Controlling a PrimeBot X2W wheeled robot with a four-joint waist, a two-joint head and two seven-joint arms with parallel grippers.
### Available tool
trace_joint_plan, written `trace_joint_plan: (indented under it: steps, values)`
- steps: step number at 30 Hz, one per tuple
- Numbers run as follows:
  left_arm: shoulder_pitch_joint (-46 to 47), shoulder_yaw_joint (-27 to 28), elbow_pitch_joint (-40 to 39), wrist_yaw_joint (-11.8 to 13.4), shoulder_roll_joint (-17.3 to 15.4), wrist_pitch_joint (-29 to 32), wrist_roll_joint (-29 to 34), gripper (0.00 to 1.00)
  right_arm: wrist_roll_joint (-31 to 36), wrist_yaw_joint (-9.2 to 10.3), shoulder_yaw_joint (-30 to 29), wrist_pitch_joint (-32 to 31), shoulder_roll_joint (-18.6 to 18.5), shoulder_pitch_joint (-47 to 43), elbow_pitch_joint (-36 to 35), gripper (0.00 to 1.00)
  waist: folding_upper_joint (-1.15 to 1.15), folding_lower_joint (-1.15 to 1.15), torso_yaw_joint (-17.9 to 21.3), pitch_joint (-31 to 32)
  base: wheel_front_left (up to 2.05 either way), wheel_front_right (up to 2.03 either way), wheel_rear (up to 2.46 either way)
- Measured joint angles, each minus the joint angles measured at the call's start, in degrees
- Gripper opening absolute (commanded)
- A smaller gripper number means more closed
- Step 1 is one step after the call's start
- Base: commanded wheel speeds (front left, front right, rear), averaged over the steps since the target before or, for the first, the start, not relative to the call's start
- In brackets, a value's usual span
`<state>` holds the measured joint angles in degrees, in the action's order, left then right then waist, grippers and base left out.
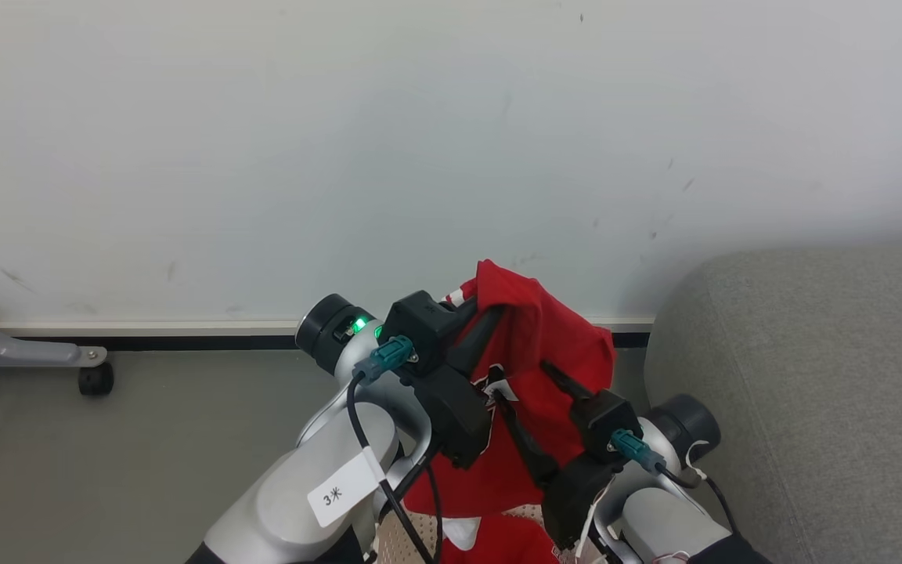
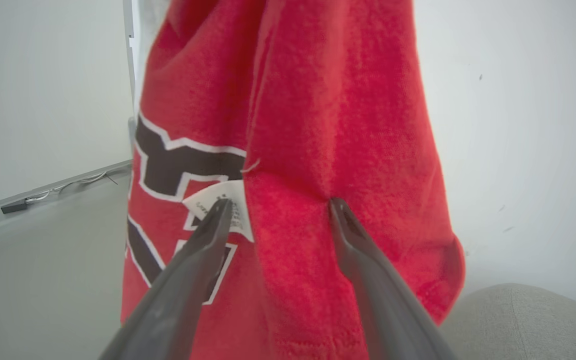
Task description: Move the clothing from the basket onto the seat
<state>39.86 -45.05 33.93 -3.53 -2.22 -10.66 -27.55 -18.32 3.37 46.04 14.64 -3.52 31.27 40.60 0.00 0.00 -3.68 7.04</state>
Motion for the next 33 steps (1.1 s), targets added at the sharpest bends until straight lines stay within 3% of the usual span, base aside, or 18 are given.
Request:
trace_joint_plan:
  steps: [5, 6, 8, 9, 10, 22, 23, 25, 26, 27, 28, 33]
  values:
    - [0.05, -0.97, -0.97, 0.34, 0.01, 0.24, -0.8, 0.0, -1.05, 0.65, 1.26, 0.0, 0.0, 2.03, 2.6, 1.0, 0.0, 0.0, -0.16, -0.18, 0.0, 0.0, 0.0]
    - [0.11, -1.19, -1.07, 0.38, 0.01, 0.25, -0.97, 0.0, -1.32, 0.66, 1.43, 0.0, 0.0, 2.44, 3.0, 0.92, 0.0, 0.0, -0.18, -0.23, 0.0, 0.0, 0.0]
    - [0.26, -1.49, -1.3, 0.55, 0.0, 0.3, -1.16, 0.0, -2.19, 0.68, 1.87, -0.01, 0.0, 3.36, 3.93, 0.4, 0.0, 0.0, -0.22, -0.32, 0.0, 0.0, 0.0]
    - [0.31, -1.64, -1.37, 0.69, 0.0, 0.31, -1.2, 0.0, -2.69, 0.71, 2.0, 0.0, 0.0, 3.72, 4.27, 0.28, 0.0, 0.0, -0.23, -0.37, 0.0, 0.0, 0.0]
    - [0.43, -1.76, -1.43, 0.85, 0.0, 0.31, -1.26, 0.0, -3.04, 0.73, 2.21, 0.0, 0.0, 4.05, 4.58, 0.0, 0.0, 0.0, -0.25, -0.43, 0.0, 0.0, 0.0]
    - [0.32, 0.2, 0.88, 1.71, -0.85, 0.12, -2.3, 0.0, -5.26, 0.07, 2.49, 0.01, 0.02, 6.65, 7.81, 0.0, 0.0, 0.0, 1.17, -0.94, 0.0, 0.0, 0.0]
    - [-0.03, 0.4, 1.04, 2.03, -1.04, -0.02, -2.76, 0.16, -5.45, -0.04, 2.26, 0.01, 0.02, 7.0, 8.23, 0.0, 0.0, 0.0, 1.44, -0.96, 0.0, 0.0, 0.0]
    - [-1.44, 0.87, 1.63, 2.07, -1.71, -0.1, -3.69, 0.25, -5.44, -0.68, 1.3, 0.02, 0.01, 8.2, 9.76, 0.0, 0.0, 0.0, 2.4, -1.01, 0.0, 0.0, 0.0]
    - [-1.83, 0.99, 1.88, 2.08, -1.81, -0.14, -3.75, 0.68, -5.44, -0.89, 0.99, 0.03, -0.1, 8.56, 9.9, 0.0, 0.0, 0.0, 2.75, -1.02, 0.0, 0.0, 0.0]
    - [-2.14, 1.12, 2.07, 2.09, -1.83, -0.52, -3.82, 0.94, -5.44, -0.96, 0.83, 0.03, -0.22, 8.95, 10.02, 0.0, 0.0, 0.0, 3.1, -1.04, 0.0, 0.0, 0.0]
    - [-2.49, 1.34, 2.11, 2.1, -1.86, -0.62, -3.96, 1.0, -5.44, -1.27, 0.67, 0.03, -0.43, 9.37, 10.11, 0.0, 0.0, 0.0, 3.46, -1.05, 0.0, 0.0, 0.0]
    - [-4.24, 1.99, 2.58, 2.53, -2.18, -1.23, -4.6, 1.0, -5.44, -1.96, -0.42, 0.03, -2.65, 11.23, 10.46, 0.0, 0.0, 0.0, 5.51, -1.1, 0.0, 0.0, 0.0]
